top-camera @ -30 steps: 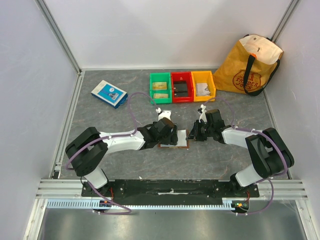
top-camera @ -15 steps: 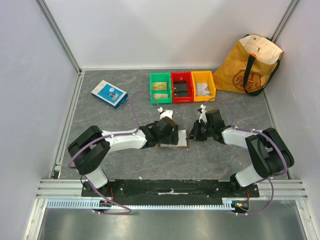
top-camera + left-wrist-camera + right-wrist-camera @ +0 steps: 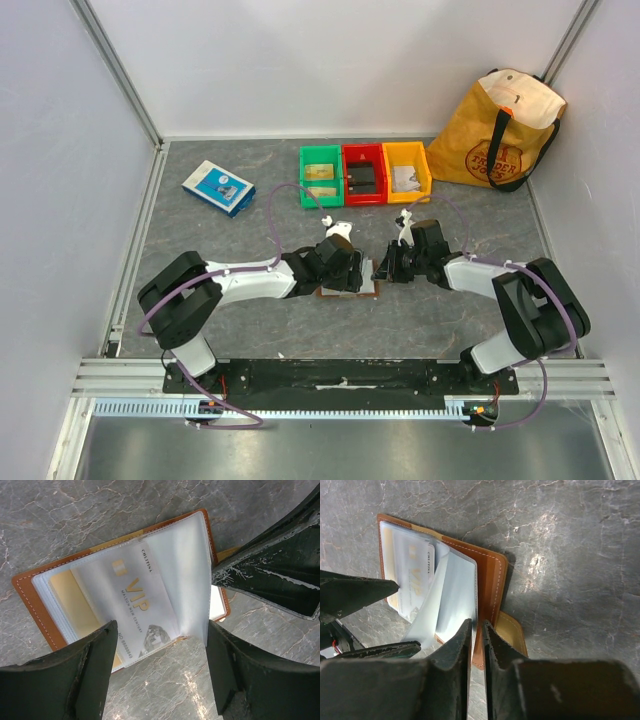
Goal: Take the credit cards out of the card holder
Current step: Remove the credit card from the card holder.
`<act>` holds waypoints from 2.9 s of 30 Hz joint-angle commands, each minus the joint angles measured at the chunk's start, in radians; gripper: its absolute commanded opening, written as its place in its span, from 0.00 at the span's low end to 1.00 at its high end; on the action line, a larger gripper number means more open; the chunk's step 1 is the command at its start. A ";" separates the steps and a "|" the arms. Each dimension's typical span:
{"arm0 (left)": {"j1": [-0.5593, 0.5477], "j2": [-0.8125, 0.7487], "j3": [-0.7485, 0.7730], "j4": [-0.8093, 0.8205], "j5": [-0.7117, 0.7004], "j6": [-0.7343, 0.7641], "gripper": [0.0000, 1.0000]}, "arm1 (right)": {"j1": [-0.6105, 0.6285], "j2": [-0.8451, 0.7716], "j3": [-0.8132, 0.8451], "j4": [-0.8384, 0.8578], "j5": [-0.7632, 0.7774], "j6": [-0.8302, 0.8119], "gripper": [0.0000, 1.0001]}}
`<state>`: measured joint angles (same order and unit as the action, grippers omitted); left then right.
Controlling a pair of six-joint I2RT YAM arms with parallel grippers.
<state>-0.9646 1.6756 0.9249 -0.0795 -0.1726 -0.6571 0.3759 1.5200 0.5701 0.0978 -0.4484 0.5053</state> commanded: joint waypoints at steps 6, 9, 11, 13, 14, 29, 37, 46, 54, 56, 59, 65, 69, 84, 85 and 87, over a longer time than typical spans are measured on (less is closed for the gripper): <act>-0.014 -0.019 -0.001 0.043 -0.008 -0.006 0.75 | 0.008 -0.203 -0.006 -0.090 0.144 0.006 0.40; -0.013 -0.017 0.000 0.046 -0.002 -0.004 0.75 | 0.008 -0.276 0.011 -0.096 0.162 0.007 0.41; -0.014 -0.019 0.005 0.049 0.004 -0.001 0.75 | 0.008 -0.296 0.033 -0.095 0.146 0.010 0.41; -0.014 -0.025 0.006 0.058 0.013 0.002 0.75 | 0.008 -0.285 0.059 -0.073 0.102 0.012 0.41; -0.014 -0.027 0.006 0.060 0.018 0.004 0.75 | 0.008 -0.275 0.077 -0.057 0.077 0.018 0.42; -0.014 -0.062 -0.032 0.118 0.059 0.007 0.75 | 0.021 0.043 0.128 0.086 -0.125 0.099 0.33; 0.044 -0.197 -0.144 0.191 0.116 -0.024 0.76 | 0.020 0.066 0.062 0.077 -0.081 0.070 0.29; 0.141 -0.159 -0.173 0.192 0.160 -0.033 0.58 | 0.021 0.084 0.027 0.235 -0.168 0.133 0.29; 0.144 -0.099 -0.166 0.158 0.143 -0.024 0.32 | 0.037 0.129 0.008 0.355 -0.213 0.199 0.30; 0.144 -0.086 -0.167 0.150 0.140 -0.030 0.29 | 0.044 0.143 0.005 0.385 -0.219 0.216 0.30; 0.144 -0.076 -0.178 0.147 0.137 -0.045 0.24 | 0.052 0.167 0.002 0.413 -0.211 0.231 0.30; 0.144 -0.074 -0.201 0.150 0.128 -0.062 0.21 | 0.058 0.206 -0.015 0.445 -0.190 0.237 0.31; 0.144 -0.063 -0.207 0.164 0.140 -0.076 0.21 | 0.060 0.229 -0.027 0.471 -0.199 0.243 0.31; 0.144 -0.040 -0.210 0.199 0.168 -0.104 0.19 | 0.072 0.292 -0.032 0.651 -0.277 0.335 0.24; 0.144 -0.040 -0.210 0.199 0.192 -0.105 0.19 | 0.073 0.296 -0.030 0.652 -0.273 0.335 0.22; 0.144 -0.053 -0.215 0.199 0.188 -0.108 0.19 | 0.074 0.301 -0.030 0.646 -0.266 0.332 0.17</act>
<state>-0.8238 1.6115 0.7319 0.1307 0.0010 -0.7406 0.4370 1.8057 0.5308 0.6868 -0.6994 0.8272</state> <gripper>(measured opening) 0.196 0.204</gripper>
